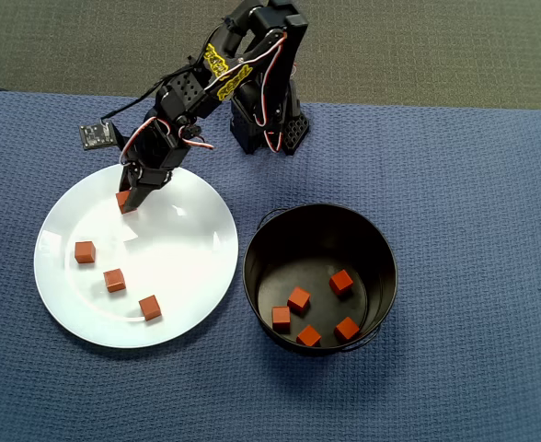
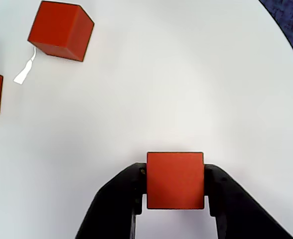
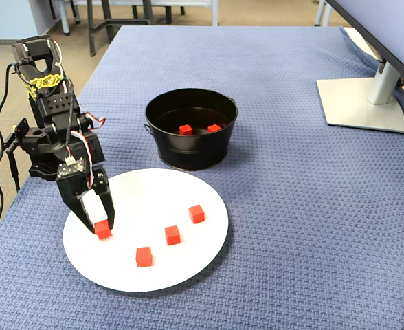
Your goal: Pick up the red cubes from the white plate and place them in the black recipient
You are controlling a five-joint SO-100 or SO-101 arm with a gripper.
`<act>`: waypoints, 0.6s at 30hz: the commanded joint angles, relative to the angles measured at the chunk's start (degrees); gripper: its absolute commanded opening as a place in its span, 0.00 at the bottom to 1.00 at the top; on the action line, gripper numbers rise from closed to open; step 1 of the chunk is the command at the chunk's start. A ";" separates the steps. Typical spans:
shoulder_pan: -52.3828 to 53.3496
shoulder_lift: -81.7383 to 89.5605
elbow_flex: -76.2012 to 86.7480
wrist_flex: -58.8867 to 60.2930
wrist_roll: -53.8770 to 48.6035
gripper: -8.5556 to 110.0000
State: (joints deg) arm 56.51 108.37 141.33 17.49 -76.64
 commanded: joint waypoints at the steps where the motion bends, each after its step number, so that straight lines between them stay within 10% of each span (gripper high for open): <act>1: -2.64 8.79 -9.49 11.87 7.38 0.07; 18: -48.08 17.14 -41.31 44.91 57.22 0.07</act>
State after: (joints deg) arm 18.98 125.16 105.03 63.63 -25.31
